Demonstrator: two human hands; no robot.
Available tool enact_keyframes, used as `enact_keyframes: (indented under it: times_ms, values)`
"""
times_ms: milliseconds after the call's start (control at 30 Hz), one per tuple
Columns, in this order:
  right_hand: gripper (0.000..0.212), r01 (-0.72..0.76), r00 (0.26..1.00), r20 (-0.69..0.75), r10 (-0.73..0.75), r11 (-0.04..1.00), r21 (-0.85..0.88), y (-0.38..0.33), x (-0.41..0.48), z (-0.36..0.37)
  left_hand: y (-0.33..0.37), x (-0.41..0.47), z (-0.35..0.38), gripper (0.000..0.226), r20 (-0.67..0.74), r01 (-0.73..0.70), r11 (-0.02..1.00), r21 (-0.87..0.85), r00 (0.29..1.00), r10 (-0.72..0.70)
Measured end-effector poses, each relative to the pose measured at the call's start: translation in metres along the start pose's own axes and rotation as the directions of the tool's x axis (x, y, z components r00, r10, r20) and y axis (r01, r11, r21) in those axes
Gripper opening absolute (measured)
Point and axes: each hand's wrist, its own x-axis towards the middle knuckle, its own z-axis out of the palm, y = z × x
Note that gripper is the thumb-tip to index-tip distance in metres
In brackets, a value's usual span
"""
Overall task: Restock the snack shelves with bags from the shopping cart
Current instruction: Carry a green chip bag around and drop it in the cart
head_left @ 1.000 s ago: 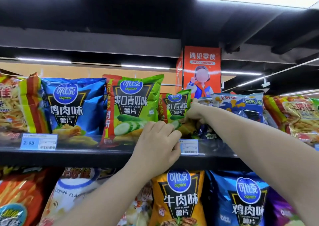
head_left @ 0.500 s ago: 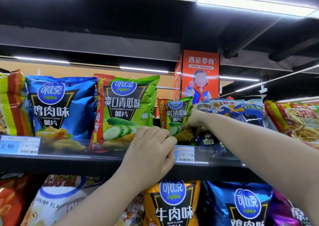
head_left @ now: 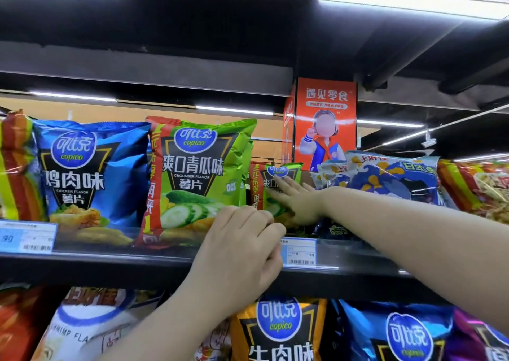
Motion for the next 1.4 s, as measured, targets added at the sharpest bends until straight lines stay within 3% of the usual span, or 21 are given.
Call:
enact_keyframes:
  times_ms: [67,133,467,567,733,1033,1200,1400]
  values:
    - [0.086,0.05,0.995,0.097,-0.029,0.974,-0.223,-0.001,0.003,0.007,0.0,0.0,0.0,0.019,0.002,0.0,1.0,0.003,1.0,0.0]
    - [0.084,0.073,0.99,0.142,-0.028,0.943,-0.325,0.002,0.003,0.012,0.0,-0.001,-0.001,0.018,0.002,0.0,1.0,0.005,1.0,0.0]
    - [0.085,0.012,0.989,0.141,0.037,0.943,-0.333,0.003,0.013,0.016,0.0,-0.001,0.0,0.019,-0.004,0.001,1.0,0.017,1.0,0.0]
    - [0.085,0.02,0.999,0.038,-0.009,0.953,-0.301,0.001,0.002,-0.003,0.0,0.001,0.001,0.019,-0.005,-0.009,1.0,0.027,1.0,0.009]
    - [0.063,0.039,0.961,-0.257,-0.104,0.968,-0.247,-0.013,-0.039,-0.04,0.001,0.003,0.0,0.018,0.008,-0.003,0.999,0.033,1.0,0.003]
    - [0.037,-0.149,0.8,-0.595,0.079,0.986,-0.069,-0.062,-0.133,-0.034,0.007,0.007,-0.007,0.024,0.119,0.02,0.999,0.048,0.993,-0.026]
    - [0.036,-0.258,0.682,-0.693,0.234,0.963,0.072,-0.072,-0.179,-0.011,0.033,0.024,-0.01,0.032,0.174,0.121,0.992,-0.035,0.978,-0.113]
    - [0.029,-0.46,0.641,-0.666,0.38,0.886,0.063,-0.054,-0.258,0.04,0.104,0.044,0.007,0.023,0.169,0.142,0.966,-0.214,0.98,-0.107]
